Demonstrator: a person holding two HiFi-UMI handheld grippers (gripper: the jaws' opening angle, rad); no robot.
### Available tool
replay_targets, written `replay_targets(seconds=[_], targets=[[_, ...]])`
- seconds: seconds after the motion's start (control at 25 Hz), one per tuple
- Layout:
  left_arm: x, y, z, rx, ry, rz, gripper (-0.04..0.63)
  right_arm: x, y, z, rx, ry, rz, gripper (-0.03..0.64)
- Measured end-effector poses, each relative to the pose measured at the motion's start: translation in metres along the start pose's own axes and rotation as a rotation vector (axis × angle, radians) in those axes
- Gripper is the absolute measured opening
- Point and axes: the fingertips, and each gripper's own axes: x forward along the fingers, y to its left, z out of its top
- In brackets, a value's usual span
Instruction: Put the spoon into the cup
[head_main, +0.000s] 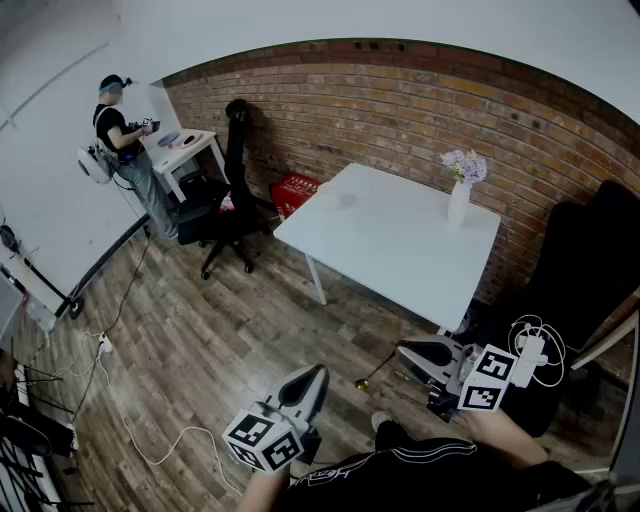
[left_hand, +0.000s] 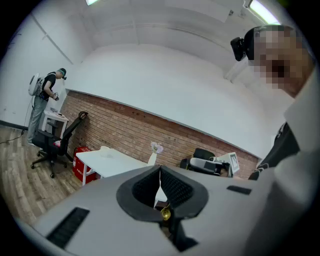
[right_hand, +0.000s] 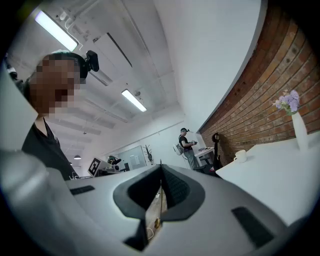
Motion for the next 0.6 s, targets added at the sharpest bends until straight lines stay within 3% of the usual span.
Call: replay_targets(seconds=[0.6], targets=[[0.037,0.032,-0.001,-0.031,0.023,0.013,0.006,0.018,-0.049,0.002,0.046,0.003,-0.028,-0.002]])
